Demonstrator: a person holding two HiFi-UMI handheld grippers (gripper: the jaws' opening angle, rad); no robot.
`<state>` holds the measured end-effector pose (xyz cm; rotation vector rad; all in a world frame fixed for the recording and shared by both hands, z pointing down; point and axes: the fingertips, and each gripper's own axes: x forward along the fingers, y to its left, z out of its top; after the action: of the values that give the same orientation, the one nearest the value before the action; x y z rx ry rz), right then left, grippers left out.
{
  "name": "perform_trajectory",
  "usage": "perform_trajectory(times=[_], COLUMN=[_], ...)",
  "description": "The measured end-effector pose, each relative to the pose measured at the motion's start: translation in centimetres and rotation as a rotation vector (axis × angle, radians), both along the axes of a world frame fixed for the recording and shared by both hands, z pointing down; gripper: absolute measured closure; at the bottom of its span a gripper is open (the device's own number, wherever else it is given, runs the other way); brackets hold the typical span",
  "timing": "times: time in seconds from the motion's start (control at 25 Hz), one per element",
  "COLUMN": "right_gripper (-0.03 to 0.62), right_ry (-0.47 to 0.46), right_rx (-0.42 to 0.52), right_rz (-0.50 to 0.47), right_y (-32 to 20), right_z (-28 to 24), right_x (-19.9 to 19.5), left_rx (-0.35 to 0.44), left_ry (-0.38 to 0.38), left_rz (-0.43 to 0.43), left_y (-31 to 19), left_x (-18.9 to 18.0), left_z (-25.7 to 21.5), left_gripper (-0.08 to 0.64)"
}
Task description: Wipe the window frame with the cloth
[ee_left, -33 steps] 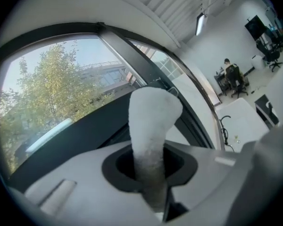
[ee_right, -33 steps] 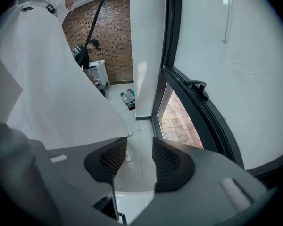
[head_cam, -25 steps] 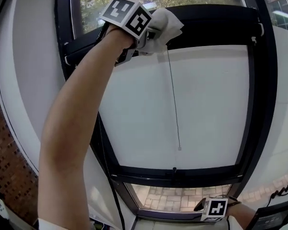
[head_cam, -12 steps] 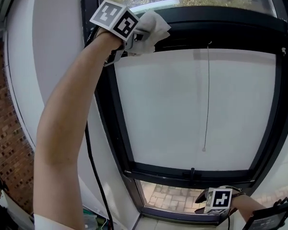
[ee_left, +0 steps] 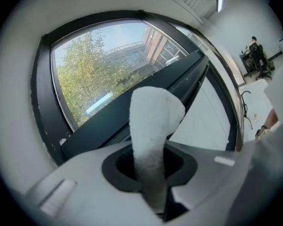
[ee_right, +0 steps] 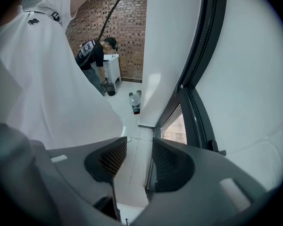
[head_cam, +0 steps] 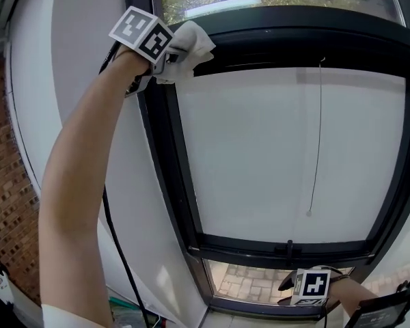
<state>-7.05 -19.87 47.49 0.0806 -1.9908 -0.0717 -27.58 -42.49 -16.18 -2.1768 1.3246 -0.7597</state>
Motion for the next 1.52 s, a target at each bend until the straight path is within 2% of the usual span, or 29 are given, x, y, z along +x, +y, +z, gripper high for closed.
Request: perform_trajectory(times=[0.32, 0.6, 0.72, 0.84, 0.96, 1.0, 1.08, 1.2, 1.4, 1.52], right_gripper=[0.419, 0.419, 0.419, 0.419, 0.419, 0.419, 0.419, 0.419, 0.419, 0.419], right_ry=[0.071, 0.038, 0.041, 0.010, 0.012, 0.012, 0.009, 0.005, -0.011, -0.012], right_rx=[0.015, -0.021, 0.000, -0.025, -0.018, -0.017, -0.015, -0.012, -0.023, -0.034], right_rz=[0.037, 0.046, 0.059, 0.055, 0.042, 0.037, 0.035, 0.037, 0.036, 0.032], right_y=[-2.6, -1.4, -1.7, -0.9, -0.8, -0.8, -0.9, -0.9, -0.3, 0.4], right_z=[-1.0, -1.0, -0.7, -0.8, -0.6, -0.7, -1.0, -1.2, -0.9, -0.8], right_x=[-1.1, -4.3, -4.8, -6.2, -7.0, -7.3, -7.6, -7.7, -8.5, -8.8], left_rx=[0.025, 0.060, 0.081, 0.166, 0.308, 0.351, 0.387, 0.361, 0.338, 0.319], left_ry=[-0.145, -0.267, -0.314, -0.421, -0.561, -0.591, -0.625, -0.665, -0.775, -0.791], left_rz=[-0.072, -0.101, -0.098, -0.128, -0.181, -0.189, -0.183, -0.168, -0.165, -0.156], left_y=[-1.4, -1.7, -1.6, -1.5, -1.6, -1.7, -1.9, -2.6, -3.7, -4.0], left_x=[-4.9, -7.4, -7.6, -7.7, -7.9, -7.8, -7.3, -7.0, -7.1, -7.0], left_z=[1.0, 1.0, 1.3, 1.8, 1.9, 1.8, 2.5, 5.1, 9.6, 12.2], left_gripper=[0.469, 0.469, 0.469, 0.469, 0.469, 0.469, 0.469, 0.469, 0.471, 0.471])
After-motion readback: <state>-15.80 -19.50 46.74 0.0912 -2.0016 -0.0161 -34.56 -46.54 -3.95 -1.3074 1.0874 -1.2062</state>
